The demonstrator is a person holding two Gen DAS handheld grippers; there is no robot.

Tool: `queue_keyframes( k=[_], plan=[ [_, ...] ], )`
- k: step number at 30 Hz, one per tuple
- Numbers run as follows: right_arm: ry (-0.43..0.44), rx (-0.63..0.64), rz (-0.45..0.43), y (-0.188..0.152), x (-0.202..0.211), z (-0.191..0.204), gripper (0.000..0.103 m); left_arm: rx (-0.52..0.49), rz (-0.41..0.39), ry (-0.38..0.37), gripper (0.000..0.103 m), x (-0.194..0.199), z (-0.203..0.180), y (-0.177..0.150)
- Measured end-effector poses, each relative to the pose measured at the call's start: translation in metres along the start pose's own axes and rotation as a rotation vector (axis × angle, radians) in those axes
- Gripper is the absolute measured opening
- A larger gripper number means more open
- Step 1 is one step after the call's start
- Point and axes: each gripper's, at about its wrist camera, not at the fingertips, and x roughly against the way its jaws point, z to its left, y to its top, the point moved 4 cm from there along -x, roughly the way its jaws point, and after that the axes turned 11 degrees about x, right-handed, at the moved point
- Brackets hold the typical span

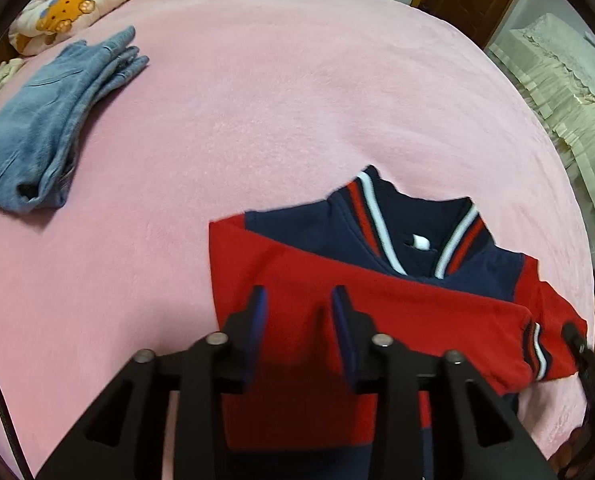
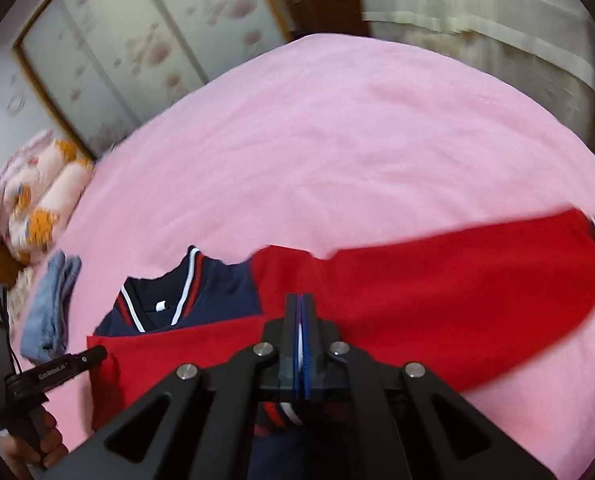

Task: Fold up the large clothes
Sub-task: 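Grasp the other red sleeve cuff with the right tool and lift it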

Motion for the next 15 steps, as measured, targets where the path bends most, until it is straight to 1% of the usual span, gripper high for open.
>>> queue_keyframes(
  k=[1,2,3,4,6,7,8,10,15],
  plan=[
    [-0.003,-0.042,0.002,-0.006,0.006,-0.008,0.001,0.014,-0.006,0.002,0.044,0.008,-0.001,-0.006],
    [-0.008,-0.074,0.010,-0.011,0.010,-0.012,0.001,0.024,-0.008,0.003,0.054,0.008,-0.005,-0.005],
    [-0.013,-0.134,0.025,-0.020,0.016,-0.022,0.001,0.042,-0.013,0.000,0.062,0.014,-0.006,-0.012],
    [-0.010,-0.181,0.041,-0.024,0.019,-0.031,0.001,0.054,-0.013,0.003,0.064,0.018,-0.010,-0.017],
    [0.035,-0.293,0.101,-0.042,0.028,-0.050,0.001,0.064,0.005,0.025,0.064,0.028,-0.013,-0.035],
    [0.061,-0.326,0.137,-0.051,0.030,-0.060,0.001,0.059,0.017,0.038,0.064,0.031,-0.039,-0.043],
    [0.076,-0.339,0.165,-0.057,0.028,-0.059,0.001,0.055,0.030,0.050,0.064,0.033,-0.043,-0.054],
    [0.101,-0.345,0.227,-0.070,0.035,-0.067,0.001,0.049,0.062,0.061,0.064,0.044,-0.061,-0.078],
    [0.147,-0.327,0.306,-0.080,0.054,-0.085,0.002,0.026,0.142,0.061,0.064,0.050,-0.088,-0.117]
  ],
)
